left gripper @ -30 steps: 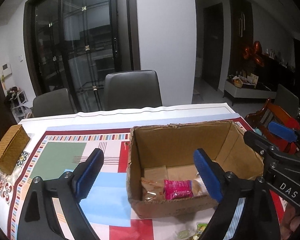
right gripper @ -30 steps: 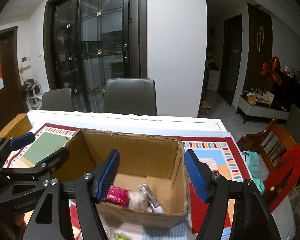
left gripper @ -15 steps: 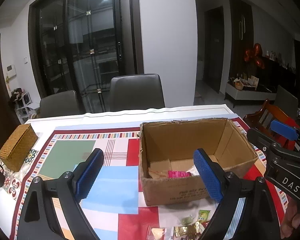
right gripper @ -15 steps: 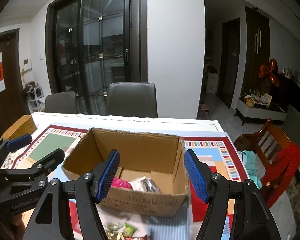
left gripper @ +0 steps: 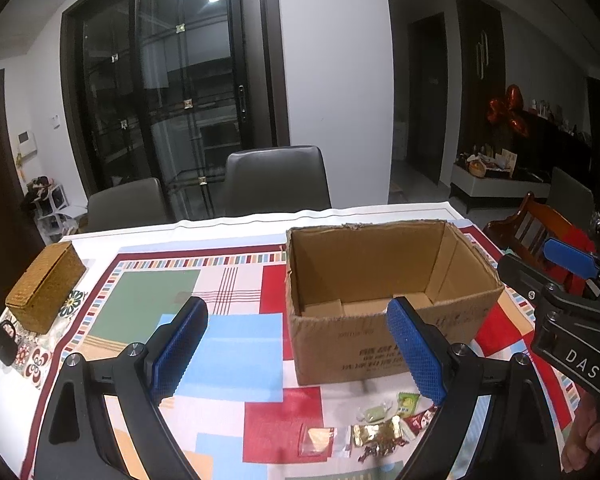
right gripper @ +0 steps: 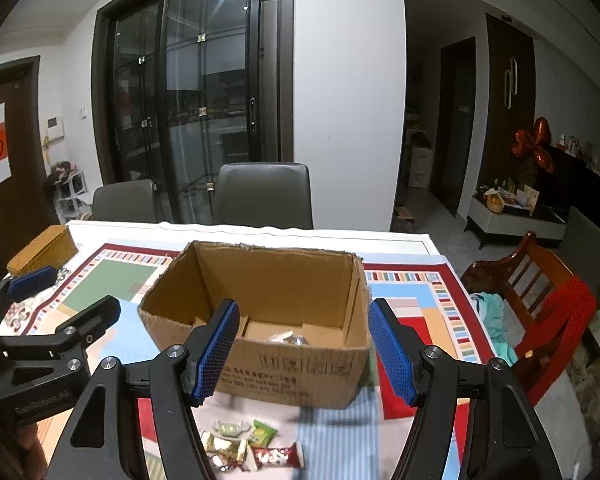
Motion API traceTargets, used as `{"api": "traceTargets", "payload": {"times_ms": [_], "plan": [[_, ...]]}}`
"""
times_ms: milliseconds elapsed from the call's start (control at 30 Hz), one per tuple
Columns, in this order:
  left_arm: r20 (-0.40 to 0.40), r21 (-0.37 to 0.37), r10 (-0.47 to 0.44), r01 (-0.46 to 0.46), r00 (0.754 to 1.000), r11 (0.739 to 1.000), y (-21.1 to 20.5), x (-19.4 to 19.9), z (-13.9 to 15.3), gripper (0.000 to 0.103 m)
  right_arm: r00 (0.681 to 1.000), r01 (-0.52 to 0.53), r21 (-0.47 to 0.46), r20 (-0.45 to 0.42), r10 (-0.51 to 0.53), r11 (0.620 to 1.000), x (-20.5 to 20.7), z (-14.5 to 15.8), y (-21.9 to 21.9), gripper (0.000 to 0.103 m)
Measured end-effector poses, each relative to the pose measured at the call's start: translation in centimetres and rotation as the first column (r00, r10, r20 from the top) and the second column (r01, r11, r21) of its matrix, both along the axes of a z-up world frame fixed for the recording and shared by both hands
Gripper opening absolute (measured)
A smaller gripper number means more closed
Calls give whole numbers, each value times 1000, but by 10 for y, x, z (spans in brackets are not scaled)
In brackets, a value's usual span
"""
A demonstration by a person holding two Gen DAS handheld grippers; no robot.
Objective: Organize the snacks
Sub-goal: 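Withdraw both open tools from the box toward the remaining snacks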
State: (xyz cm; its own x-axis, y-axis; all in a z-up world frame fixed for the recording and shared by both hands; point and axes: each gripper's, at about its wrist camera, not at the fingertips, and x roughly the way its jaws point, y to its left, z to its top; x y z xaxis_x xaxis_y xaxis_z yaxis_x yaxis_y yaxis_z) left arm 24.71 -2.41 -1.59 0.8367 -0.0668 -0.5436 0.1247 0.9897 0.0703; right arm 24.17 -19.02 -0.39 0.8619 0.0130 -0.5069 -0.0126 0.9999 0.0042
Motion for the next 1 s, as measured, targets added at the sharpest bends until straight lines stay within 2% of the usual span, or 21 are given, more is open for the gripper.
{"api": "traceTargets", "payload": {"times_ms": [533,1000], "plan": [[-22,17,-4,4,1000,1000,5,-26,-19,92,999,3,-4,-45,-3,1000,-20,-23,4,68],[-67,38,-28,31,997,999,13,-46,-59,92,994,-18,1,-107,18,1000,-38,-59,21,68]]}}
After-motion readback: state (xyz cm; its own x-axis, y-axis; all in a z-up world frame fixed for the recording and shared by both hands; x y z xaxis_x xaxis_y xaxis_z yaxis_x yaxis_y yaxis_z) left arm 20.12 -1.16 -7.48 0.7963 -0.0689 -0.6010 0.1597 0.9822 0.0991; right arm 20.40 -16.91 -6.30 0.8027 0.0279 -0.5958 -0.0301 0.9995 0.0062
